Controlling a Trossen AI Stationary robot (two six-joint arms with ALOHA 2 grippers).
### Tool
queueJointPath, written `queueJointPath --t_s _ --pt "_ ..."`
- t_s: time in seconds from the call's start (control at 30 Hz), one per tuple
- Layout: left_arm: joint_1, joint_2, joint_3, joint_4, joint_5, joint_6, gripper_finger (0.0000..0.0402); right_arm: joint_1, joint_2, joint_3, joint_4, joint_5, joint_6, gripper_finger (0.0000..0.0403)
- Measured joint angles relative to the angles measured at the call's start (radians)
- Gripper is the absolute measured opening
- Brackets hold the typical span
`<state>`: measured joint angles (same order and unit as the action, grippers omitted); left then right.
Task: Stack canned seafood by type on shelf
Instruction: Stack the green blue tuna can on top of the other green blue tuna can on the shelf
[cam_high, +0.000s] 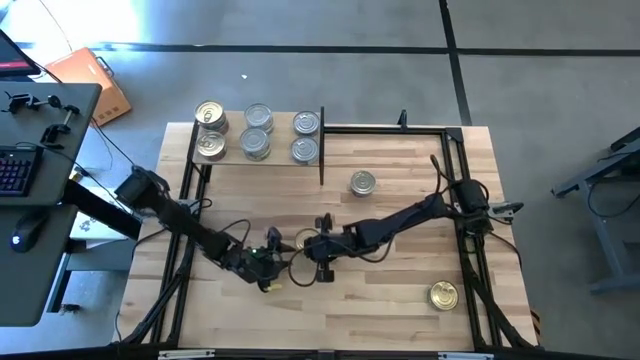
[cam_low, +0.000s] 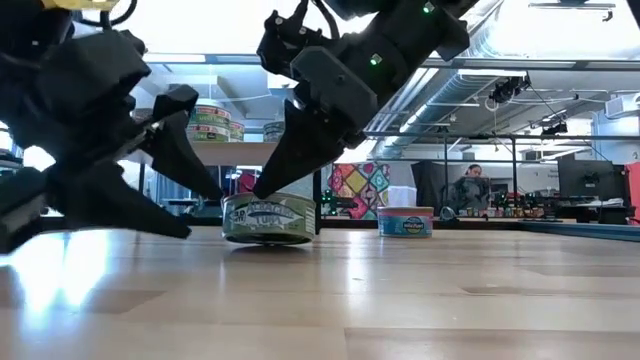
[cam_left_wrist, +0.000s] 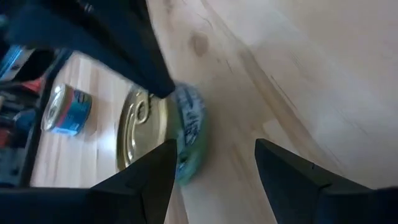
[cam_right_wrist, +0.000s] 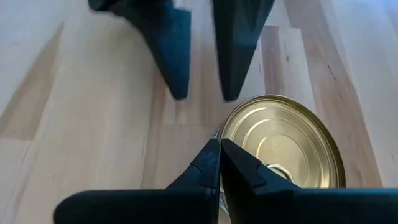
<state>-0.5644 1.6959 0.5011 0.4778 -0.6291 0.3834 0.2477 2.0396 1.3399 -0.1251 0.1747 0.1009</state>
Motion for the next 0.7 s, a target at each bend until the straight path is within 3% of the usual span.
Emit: queueJointPath --t_s 0.27,0.7 --pt "0.002 0.119 0.003 0.254 -0.189 0.088 0.0209 -0.013 -0.001 0.001 0.003 -0.019 0.055 0.0000" --pt "0.002 0.126 0.003 0.251 -0.167 0.123 0.0209 -0.037 -0.004 0.001 0.019 -0.030 0.127 0.0000"
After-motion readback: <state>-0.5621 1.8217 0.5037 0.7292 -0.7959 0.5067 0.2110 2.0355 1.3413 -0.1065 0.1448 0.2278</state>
